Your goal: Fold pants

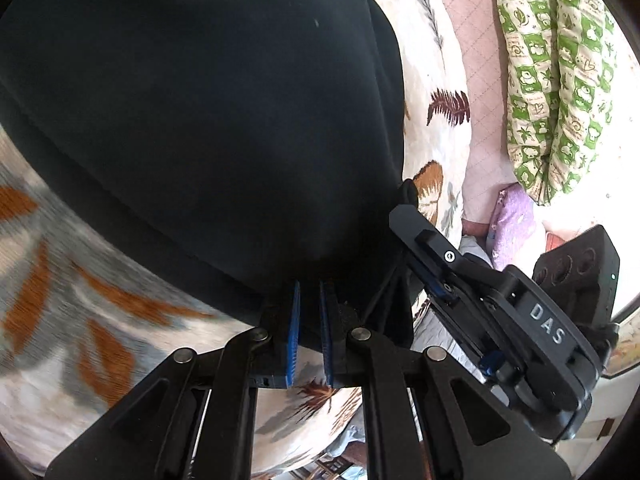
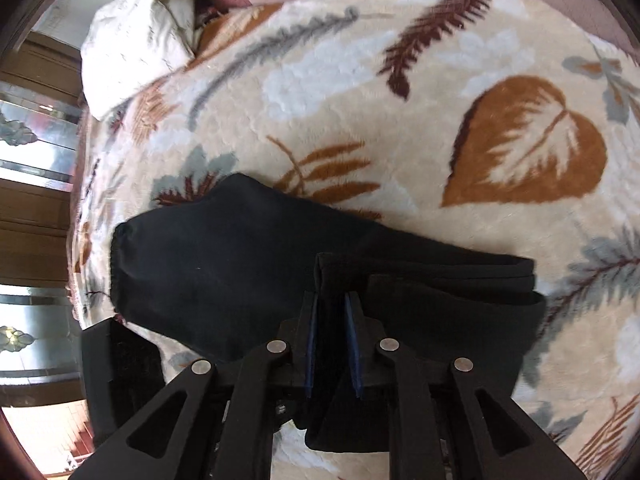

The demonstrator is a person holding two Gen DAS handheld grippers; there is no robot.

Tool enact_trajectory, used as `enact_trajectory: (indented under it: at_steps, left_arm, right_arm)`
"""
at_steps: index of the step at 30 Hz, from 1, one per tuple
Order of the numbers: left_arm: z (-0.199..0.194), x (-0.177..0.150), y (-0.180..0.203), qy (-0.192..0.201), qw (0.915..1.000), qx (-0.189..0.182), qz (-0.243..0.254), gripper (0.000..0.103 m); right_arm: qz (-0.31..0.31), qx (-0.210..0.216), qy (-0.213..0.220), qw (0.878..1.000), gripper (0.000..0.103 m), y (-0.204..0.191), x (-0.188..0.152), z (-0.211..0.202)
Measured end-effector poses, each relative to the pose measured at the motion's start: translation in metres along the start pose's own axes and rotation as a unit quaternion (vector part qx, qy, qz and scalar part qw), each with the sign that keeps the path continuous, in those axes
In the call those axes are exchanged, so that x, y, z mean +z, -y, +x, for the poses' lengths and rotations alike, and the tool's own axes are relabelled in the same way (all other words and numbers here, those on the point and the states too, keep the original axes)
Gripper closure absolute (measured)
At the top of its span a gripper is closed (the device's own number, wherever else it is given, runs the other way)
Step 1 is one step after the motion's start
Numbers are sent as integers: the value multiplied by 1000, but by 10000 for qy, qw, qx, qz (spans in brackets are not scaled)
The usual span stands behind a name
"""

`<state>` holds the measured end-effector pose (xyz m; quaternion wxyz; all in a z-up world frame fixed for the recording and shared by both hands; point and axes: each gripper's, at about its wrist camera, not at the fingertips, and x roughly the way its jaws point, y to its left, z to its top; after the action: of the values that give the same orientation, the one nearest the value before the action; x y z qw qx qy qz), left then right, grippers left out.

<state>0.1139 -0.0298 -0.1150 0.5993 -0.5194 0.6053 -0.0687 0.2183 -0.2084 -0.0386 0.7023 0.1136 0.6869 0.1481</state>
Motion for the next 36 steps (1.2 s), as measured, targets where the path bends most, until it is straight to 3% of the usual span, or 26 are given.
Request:
enact_trajectory:
  at_steps: [2,5,6,7,10,14,15,18,19,20,21,26,28,31,36]
  left_arm:
    - [-5,1,5,23,9997,138,201,95]
    - [-14,0,21,166,9952,541,801,95]
    - [-15,0,27,174,9923,690,1017,95]
    - [-16,0,34,164,9889,797,1241,95]
    - [-13,6,60,51,9736,1210,1935,94]
    - [1,17,98,-490,9461,1664,2736,91]
    - [4,18,106,-636,9415,1696,2843,90]
    - [13,16,133,-934,9259,1808,3182,87]
    - [17,14,143,-990,9172,1916,3350,83]
    - [22,13,152,-1047,9089,2017,3497,72]
    - [25,12,158,-1103,9018,2099,3614,65]
    - [37,12,169,-1099,8735,2559,3993,65]
    - [45,16,171,-1097,8698,2648,4016,65]
    - [54,20,175,-1209,8725,2518,4008,65]
    - [73,19,177,-1308,8659,2598,4070,63]
  right_arm:
    - [-25,-26,80,10000,87,-2,-1,-3]
    - [70,362,491,9981,87,6,-9,-35]
    - [171,467,675,9965,81,12,-13,-48]
    - [297,614,873,9938,69,21,-22,-62]
    - [818,1084,1355,9814,42,54,-56,-91]
    - [1520,1645,1436,9640,40,92,-102,-82]
    - [1758,1839,1381,9572,40,103,-112,-73]
    - [2429,2745,1282,9215,40,123,-136,-39]
    - [2595,3057,1287,9070,40,125,-140,-28]
    - [2737,3246,1310,8959,40,126,-143,-21]
    - [2866,3386,1348,8860,40,127,-144,-15]
    - [3463,3808,1495,8442,40,131,-146,13]
    - [3672,4043,1447,8251,40,132,-147,24]
    - [3892,4275,1533,8014,40,134,-147,34]
    - [4035,4355,1758,7852,40,136,-144,39]
